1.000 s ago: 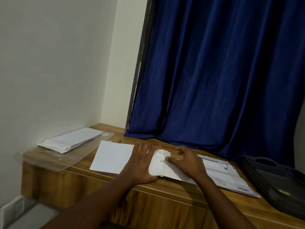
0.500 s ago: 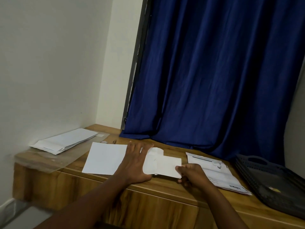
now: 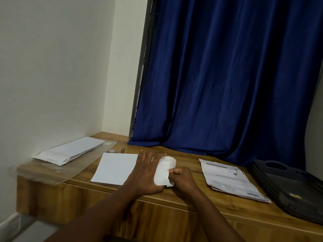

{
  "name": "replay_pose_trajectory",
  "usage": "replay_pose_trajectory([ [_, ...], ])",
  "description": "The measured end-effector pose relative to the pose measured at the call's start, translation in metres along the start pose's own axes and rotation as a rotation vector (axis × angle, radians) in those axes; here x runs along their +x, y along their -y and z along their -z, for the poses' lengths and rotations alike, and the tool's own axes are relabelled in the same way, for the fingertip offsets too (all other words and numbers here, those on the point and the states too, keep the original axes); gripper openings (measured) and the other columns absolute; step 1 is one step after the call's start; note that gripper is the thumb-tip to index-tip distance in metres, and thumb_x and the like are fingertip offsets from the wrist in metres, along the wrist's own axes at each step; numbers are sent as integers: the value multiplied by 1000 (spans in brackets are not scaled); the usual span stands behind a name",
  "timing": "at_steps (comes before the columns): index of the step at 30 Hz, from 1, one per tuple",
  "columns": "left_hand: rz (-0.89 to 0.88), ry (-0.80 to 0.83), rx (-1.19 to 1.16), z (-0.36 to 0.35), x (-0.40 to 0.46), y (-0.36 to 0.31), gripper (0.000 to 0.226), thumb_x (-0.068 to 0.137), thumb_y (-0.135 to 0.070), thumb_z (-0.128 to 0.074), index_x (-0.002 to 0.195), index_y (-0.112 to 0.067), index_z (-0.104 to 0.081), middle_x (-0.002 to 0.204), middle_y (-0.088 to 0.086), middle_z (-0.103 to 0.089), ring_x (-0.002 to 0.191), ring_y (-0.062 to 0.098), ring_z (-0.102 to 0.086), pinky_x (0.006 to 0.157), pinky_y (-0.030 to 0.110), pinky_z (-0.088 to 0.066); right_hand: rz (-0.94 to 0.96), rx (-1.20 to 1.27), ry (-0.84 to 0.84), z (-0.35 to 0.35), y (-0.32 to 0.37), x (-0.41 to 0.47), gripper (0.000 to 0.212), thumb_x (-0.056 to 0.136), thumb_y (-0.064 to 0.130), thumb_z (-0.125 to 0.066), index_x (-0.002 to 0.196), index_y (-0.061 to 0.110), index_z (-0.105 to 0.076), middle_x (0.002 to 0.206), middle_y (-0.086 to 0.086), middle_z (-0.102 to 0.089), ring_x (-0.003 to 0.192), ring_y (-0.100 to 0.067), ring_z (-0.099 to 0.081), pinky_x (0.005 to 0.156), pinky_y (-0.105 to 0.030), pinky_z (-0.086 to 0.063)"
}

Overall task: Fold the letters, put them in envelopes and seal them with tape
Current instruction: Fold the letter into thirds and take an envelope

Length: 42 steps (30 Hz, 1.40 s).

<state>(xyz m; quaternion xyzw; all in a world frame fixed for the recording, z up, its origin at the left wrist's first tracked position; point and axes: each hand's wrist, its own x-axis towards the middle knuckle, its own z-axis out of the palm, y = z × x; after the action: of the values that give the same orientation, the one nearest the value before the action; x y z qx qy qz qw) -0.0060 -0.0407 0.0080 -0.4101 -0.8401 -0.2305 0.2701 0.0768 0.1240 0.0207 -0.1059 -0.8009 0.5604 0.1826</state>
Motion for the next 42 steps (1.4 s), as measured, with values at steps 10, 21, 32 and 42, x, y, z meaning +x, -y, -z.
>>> replay_pose_trajectory([
  [10, -24, 20, -48, 1, -1, 0, 111, 67, -69, -77, 156, -34, -22, 149, -3, -32, 137, 18, -29, 122, 46, -22, 60, -107, 36, -12, -1, 12, 22, 86, -19, -43, 83, -27, -64, 69, -22, -61, 65, -23, -58, 49, -21, -42],
  [21, 31, 161, -126, 2, 0, -1, 99, 70, -92, -57, 152, -44, -30, 158, -16, -33, 144, 7, -29, 127, 41, -13, 77, 7, 20, 19, -19, 8, 12, 93, 10, -69, 93, 16, -81, 91, 2, -79, 86, -9, -73, 74, -25, -60],
  [32, 64, 583, -10, -9, 10, 9, 51, 110, -45, -30, 161, -36, -30, 170, -9, -22, 156, 20, -20, 126, 42, -17, 134, -444, -116, 39, -39, -4, 12, 89, 26, -69, 83, 31, -78, 83, 15, -75, 80, -1, -69, 78, -31, -61],
  [42, 41, 619, 8, -14, 12, 13, 53, 111, -44, -27, 163, -33, -22, 171, -10, -17, 158, 12, -11, 127, 39, -7, 317, -750, 177, 34, -32, -12, 45, 98, 40, -46, 142, 40, -56, 149, 13, -54, 139, -9, -46, 112, -31, -39],
])
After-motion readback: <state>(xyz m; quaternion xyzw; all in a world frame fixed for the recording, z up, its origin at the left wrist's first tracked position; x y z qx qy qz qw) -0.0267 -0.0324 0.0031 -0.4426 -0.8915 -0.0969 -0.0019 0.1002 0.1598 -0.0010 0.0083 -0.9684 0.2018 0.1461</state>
